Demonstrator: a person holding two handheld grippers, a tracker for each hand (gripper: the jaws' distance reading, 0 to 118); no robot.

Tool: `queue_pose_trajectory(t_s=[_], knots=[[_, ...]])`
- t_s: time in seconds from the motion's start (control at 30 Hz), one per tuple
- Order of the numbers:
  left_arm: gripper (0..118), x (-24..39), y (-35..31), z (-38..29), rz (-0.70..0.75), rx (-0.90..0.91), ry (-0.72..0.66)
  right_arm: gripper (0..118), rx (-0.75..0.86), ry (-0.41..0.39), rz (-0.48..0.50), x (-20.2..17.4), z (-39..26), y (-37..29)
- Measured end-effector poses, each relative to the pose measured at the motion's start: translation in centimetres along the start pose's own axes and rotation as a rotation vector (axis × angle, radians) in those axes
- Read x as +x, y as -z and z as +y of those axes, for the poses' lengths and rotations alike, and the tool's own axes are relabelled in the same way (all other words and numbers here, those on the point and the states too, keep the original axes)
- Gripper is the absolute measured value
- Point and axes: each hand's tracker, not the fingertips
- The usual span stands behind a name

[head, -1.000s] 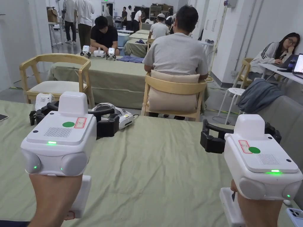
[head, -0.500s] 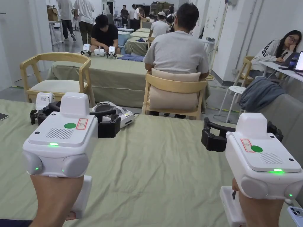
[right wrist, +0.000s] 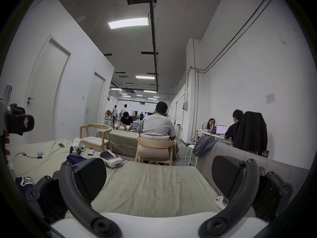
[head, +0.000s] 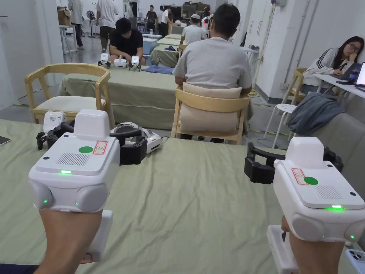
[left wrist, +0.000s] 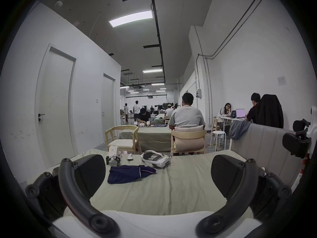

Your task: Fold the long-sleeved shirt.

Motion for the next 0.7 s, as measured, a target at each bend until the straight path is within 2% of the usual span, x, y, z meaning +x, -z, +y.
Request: queue_pose_trajectory(t_s=[0.17,0.43,0.7], knots=[[111,0.10,0.24,0.06,0.053,0.001,-0.020,118,-0.007,-0.002,-0.003,0.05,-0.04,0.02],[111,-0.25,0.64,0.36,0.011,0.021,-0.030,118,-0.017,0.016,-0.001,0.06,0.10,-0.09],[111,-0.58,0.26,0.65,-0.055,0.019,-0.049,118,-0.018,0.001,-0.008,0.04,-0.04,-0.03]])
